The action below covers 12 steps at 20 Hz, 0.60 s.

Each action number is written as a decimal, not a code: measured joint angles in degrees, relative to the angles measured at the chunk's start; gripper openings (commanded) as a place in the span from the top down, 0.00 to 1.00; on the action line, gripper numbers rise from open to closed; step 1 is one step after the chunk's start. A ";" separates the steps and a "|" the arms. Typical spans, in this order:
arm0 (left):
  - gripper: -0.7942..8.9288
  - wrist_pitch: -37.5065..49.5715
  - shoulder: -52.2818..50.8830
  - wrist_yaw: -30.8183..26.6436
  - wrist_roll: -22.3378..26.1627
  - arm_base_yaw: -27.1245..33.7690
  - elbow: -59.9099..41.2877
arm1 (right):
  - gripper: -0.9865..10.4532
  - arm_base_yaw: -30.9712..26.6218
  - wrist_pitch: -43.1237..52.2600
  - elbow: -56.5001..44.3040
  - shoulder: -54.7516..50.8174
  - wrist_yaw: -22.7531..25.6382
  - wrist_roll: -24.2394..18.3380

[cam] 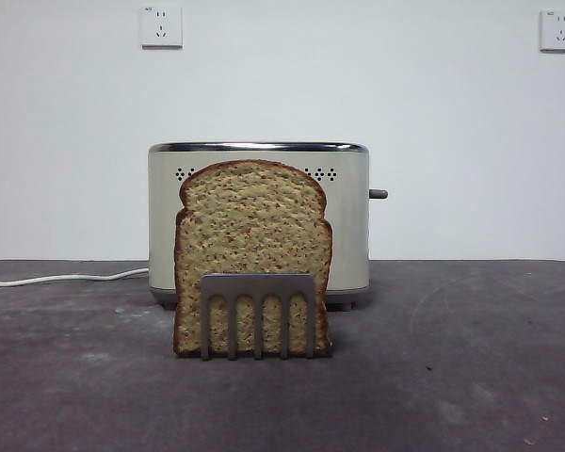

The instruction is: Pick up a slice of bread from the rack,put the bread on the toaster,press the button

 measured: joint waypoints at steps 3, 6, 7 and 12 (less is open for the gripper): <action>0.93 -5.07 4.39 4.66 3.65 0.00 5.11 | 0.92 1.01 -7.63 7.08 3.80 -0.98 -4.44; 0.93 -11.04 8.11 8.41 7.85 0.00 9.75 | 0.92 2.34 -15.26 13.03 6.95 -1.07 -8.31; 0.93 -13.27 9.16 9.29 9.40 0.00 11.15 | 0.92 2.89 -17.90 14.80 7.87 -1.07 -9.40; 0.93 -21.24 11.69 10.16 15.96 -0.44 15.10 | 0.92 5.38 -27.06 19.67 10.64 -1.07 -13.75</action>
